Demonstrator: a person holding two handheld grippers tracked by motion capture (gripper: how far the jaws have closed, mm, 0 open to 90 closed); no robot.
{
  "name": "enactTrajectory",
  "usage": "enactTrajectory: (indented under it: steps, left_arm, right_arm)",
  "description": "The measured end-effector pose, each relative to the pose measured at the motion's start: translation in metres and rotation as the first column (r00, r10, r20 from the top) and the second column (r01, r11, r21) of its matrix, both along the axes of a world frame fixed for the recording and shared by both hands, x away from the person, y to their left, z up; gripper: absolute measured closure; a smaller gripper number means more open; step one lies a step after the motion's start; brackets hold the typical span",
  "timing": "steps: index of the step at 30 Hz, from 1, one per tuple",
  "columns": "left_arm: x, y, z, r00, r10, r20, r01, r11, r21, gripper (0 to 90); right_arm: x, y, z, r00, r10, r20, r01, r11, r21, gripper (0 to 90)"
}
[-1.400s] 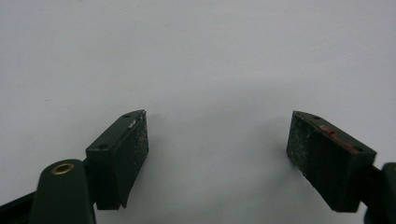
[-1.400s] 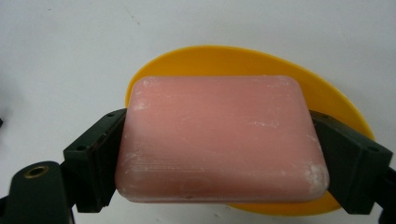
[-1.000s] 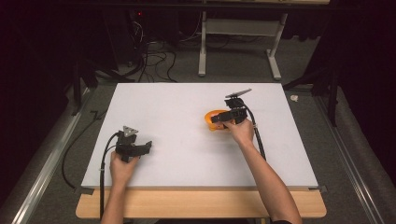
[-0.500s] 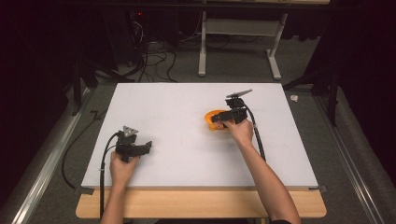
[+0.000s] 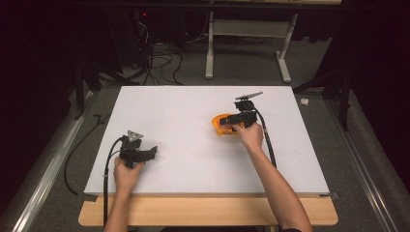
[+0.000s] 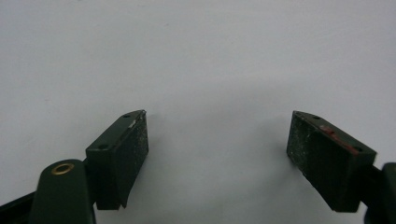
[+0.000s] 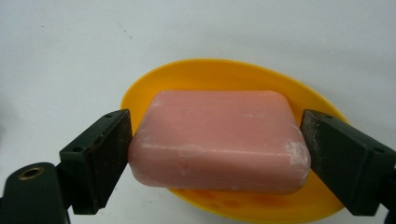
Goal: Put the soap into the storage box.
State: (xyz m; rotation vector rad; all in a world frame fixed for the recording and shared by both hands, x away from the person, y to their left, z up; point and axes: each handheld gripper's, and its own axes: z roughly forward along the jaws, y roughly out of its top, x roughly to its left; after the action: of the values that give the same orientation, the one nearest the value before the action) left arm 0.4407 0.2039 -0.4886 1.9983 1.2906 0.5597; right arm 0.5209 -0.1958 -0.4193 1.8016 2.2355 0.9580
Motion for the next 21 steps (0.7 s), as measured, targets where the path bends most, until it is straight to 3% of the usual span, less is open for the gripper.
enactTrajectory:
  steps: [9,21]
  left_arm:
    - [0.0,0.0,0.0,1.0,0.0,0.0,0.0,1.0,0.0,21.1]
    - [0.0,0.0,0.0,1.0,0.0,0.0,0.0,1.0,0.001,21.1]
  right_arm:
    - [-0.008,-0.003,0.012,0.9986,0.012,0.052,-0.013,1.0,0.011,11.7]
    - [-0.018,-0.014,0.025,0.9931,0.013,0.117,-0.011,1.0,-0.019,12.2]
